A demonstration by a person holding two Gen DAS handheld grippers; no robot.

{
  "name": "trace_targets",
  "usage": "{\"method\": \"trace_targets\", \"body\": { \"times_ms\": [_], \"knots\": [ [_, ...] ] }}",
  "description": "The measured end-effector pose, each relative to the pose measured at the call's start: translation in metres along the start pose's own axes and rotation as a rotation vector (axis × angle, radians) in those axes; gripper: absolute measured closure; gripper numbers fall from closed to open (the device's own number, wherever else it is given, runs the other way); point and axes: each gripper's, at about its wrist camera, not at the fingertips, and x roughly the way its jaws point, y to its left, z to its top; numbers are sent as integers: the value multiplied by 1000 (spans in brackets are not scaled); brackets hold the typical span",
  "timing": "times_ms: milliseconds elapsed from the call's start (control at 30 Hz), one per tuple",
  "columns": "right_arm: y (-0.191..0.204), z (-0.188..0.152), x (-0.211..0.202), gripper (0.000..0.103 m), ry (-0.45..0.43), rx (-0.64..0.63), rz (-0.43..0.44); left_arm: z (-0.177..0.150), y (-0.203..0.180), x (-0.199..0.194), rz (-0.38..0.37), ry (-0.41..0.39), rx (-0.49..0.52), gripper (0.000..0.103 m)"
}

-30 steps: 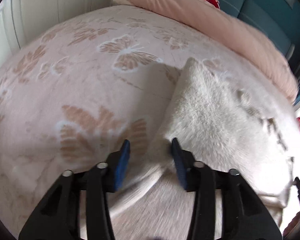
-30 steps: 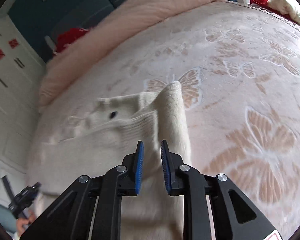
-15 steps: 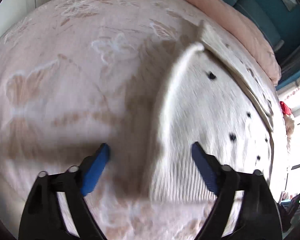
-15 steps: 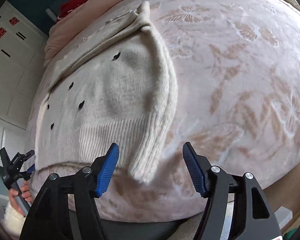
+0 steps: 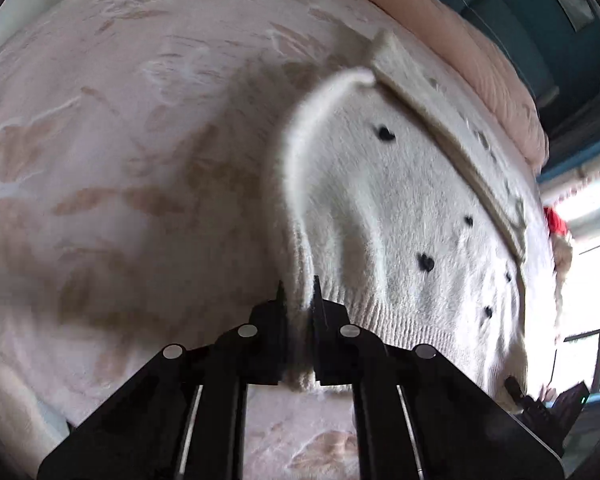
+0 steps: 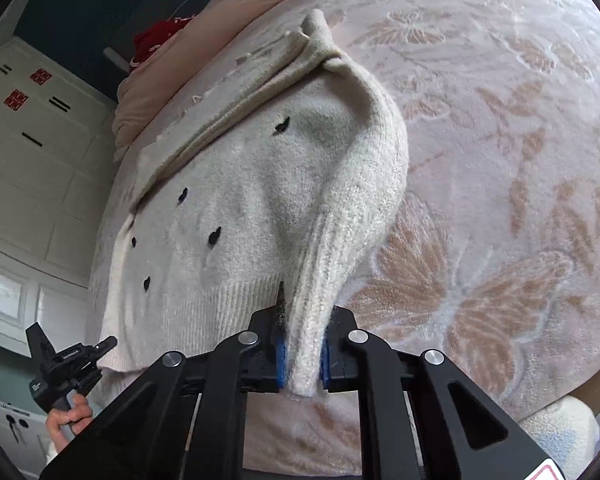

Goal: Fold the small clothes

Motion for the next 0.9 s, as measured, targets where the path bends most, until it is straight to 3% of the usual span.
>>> {"method": "trace_targets", "body": {
  "times_ms": [167, 300, 433, 567, 700, 767, 900],
  "knots": [
    [22, 2, -34, 93, -1, -101, 31, -3, 18, -52, -67, -45, -3, 97],
    [11, -19, -63, 93, 59, -147, 27, -28, 26, -89, -83, -8, 38, 97],
    [-3, -67, -95, 93, 169, -232, -15, -79, 39, -126, -44, 74, 135, 97],
    [-5, -126, -120, 93, 313, -359, -57, -145, 44, -164, 24, 159, 297, 97],
    [4, -160, -141, 93, 398, -445, -37, -169, 44, -193, 34, 177, 352, 97],
    [13, -146, -151, 93, 357, -448, 1, -156, 40, -202, 17, 129, 338, 97],
    [24, -57, -160, 92, 120, -340, 125, -85, 8, -196, -65, -6, 283, 97]
  ]
}}
